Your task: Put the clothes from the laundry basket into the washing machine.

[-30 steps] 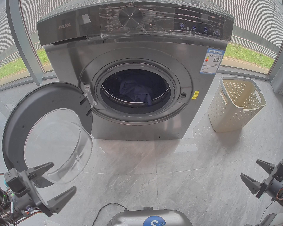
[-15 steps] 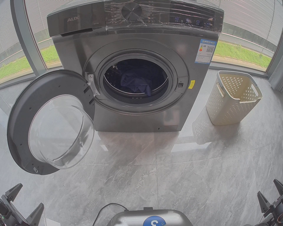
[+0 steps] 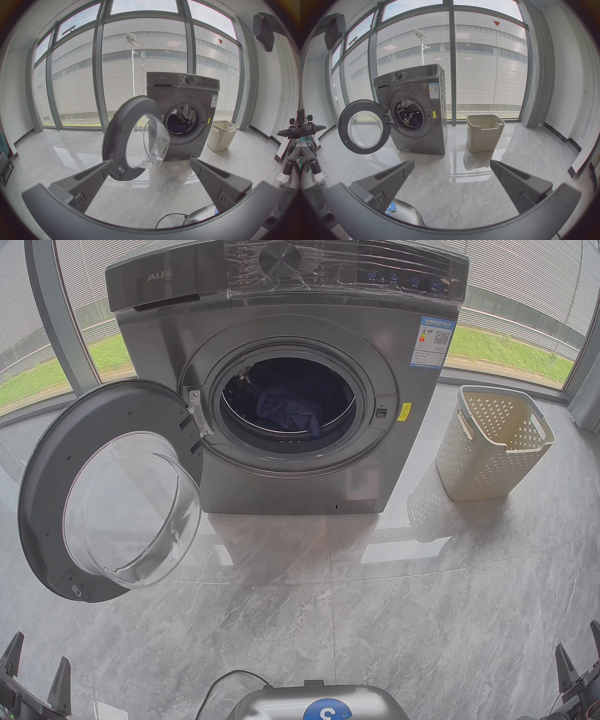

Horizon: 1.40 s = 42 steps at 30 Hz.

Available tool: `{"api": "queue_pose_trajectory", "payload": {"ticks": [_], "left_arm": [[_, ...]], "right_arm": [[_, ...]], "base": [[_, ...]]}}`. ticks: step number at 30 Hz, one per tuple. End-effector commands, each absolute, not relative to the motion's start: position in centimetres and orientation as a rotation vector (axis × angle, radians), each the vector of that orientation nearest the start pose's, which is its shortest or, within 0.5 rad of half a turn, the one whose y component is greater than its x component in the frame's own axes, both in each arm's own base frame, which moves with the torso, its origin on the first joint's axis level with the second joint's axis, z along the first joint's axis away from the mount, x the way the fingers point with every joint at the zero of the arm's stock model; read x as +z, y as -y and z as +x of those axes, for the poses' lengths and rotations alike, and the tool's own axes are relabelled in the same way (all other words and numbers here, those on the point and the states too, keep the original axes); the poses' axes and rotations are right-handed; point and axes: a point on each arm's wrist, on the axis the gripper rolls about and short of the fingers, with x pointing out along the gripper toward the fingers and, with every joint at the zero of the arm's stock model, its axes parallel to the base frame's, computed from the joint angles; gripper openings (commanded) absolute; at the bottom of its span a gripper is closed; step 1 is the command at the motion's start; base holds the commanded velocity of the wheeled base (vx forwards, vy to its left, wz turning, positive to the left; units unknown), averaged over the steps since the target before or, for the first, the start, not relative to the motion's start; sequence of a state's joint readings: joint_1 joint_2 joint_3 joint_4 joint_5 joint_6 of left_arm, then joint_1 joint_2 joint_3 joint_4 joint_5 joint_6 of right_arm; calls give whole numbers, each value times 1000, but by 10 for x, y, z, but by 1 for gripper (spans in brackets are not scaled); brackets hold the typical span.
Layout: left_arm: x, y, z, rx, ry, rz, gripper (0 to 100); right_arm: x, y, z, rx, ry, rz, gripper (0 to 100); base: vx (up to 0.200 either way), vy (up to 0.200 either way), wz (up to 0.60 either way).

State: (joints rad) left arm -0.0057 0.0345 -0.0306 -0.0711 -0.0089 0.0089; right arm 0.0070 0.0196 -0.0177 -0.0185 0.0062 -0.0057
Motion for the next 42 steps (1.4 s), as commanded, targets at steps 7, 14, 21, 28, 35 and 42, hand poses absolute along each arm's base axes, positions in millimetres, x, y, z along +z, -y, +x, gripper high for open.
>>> {"api": "queue_pose_trajectory", "payload": {"ticks": [7,14,21,28,35,42], "left_arm": [[83,-3,-23,124,72,-58,100],[75,0,-23,-14,-9,-5,100],[76,0,-23,8,6,-41,100],[76,0,-23,8,6,-41,100],[76,0,-23,8,5,-43,100],[76,0,-23,6,5,-41,100]], "right_arm": [[77,0,-23,11,18,-6,100],[77,0,-23,12,18,-5,100],[77,0,-23,12,18,-5,100],[77,0,-23,12,18,-6,100],[77,0,-23,12,18,-6,100],[77,0,-23,12,18,-6,100]], "base": [[0,0,0],[0,57,0],[0,200,0],[0,200,0],[0,200,0],[0,200,0]]}}
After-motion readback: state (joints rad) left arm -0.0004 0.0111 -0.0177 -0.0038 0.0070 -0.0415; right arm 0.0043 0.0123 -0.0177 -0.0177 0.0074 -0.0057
